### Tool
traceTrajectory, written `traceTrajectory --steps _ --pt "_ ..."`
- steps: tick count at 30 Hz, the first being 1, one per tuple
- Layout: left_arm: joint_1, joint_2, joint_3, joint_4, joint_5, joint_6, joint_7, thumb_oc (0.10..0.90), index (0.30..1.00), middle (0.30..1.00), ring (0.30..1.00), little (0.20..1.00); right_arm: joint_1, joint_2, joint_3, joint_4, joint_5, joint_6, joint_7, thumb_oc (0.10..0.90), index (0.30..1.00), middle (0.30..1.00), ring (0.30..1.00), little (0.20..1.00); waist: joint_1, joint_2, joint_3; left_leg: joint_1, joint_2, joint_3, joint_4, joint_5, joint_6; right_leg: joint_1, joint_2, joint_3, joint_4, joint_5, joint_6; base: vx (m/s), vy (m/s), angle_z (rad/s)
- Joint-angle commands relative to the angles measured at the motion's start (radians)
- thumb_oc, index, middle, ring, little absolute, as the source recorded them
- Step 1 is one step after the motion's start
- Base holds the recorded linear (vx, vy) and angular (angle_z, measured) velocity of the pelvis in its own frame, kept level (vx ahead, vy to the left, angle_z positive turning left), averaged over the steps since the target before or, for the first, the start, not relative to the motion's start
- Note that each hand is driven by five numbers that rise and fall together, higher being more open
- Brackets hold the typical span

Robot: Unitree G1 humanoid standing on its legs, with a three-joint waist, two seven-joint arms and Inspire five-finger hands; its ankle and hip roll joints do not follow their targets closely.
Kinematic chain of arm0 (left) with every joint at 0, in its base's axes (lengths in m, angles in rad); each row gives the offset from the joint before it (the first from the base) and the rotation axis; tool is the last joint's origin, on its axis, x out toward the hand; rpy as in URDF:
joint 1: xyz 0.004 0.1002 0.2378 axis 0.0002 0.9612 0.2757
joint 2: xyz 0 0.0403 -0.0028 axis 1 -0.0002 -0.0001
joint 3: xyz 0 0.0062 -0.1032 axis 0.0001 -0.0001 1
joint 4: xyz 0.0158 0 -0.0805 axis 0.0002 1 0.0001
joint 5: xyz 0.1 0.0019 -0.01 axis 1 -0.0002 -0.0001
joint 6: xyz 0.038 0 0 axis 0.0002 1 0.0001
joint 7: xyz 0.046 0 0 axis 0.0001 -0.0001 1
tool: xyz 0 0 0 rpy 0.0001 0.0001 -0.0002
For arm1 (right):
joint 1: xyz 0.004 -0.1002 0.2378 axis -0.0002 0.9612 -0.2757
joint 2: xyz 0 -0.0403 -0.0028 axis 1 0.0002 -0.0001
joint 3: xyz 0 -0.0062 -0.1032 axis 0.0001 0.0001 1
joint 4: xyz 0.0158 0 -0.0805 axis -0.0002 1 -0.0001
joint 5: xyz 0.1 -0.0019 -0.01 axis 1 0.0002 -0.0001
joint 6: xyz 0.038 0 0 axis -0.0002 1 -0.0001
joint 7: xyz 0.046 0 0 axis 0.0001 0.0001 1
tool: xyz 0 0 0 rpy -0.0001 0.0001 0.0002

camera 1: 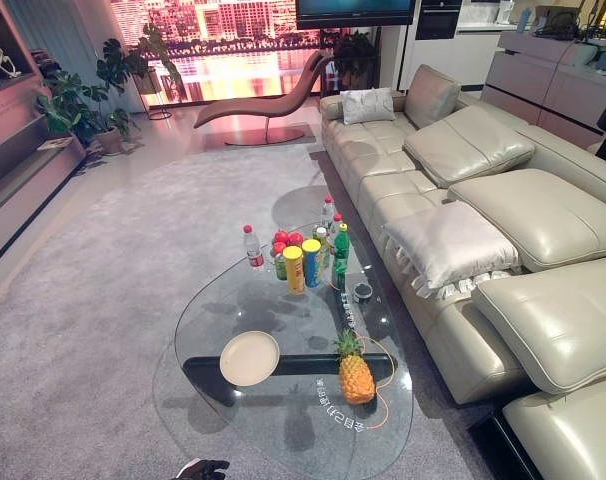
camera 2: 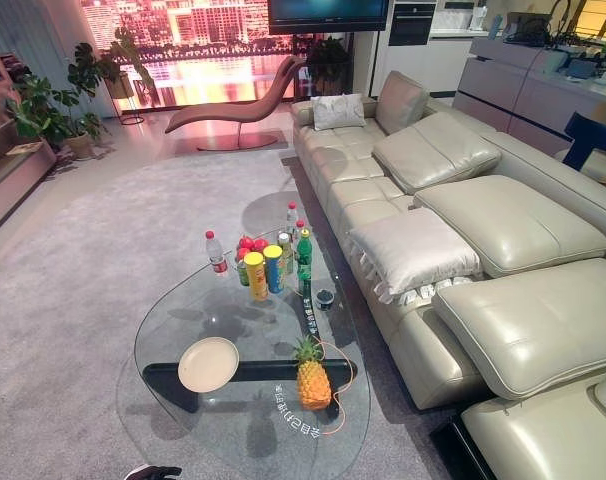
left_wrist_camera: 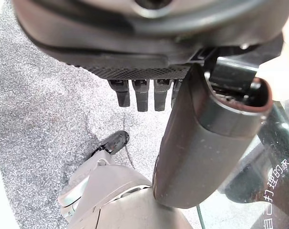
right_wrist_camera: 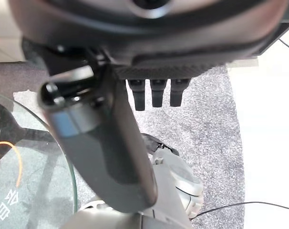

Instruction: Pick up the fruit to the plate

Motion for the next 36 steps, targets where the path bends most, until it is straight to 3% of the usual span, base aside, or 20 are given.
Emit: traceTrajectory --steps 1,36 --pt "-0.062 -0.002 0.015 0.064 -0.035 -0.004 -0.01 0.8 0.9 0.9 0.9 0.9 -0.102 0.007 -0.01 0.067 0.013 -0.004 -0.021 0.8 0.9 0.9 0.9 0.9 -0.005 -0.01 0.042 0.016 0.053 0.011 0.006 0.002 -0.025 0.016 -0.082 -0.054 0.004 0.027 0.051 0.0 0.0 0.0" --pt "-0.068 0.0 0.015 0.062 -0.05 0.002 -0.023 0.8 0.9 0.9 0.9 0.9 -0.107 0.002 -0.007 0.068 0.009 0.001 -0.021 0.8 0.9 0.9 0.9 0.9 0.003 -0.013 0.042 0.009 0.054 0.006 0.006 0.006 -0.027 0.015 -0.082 -0.064 0.004 0.028 0.051 0.0 0.0 0.0"
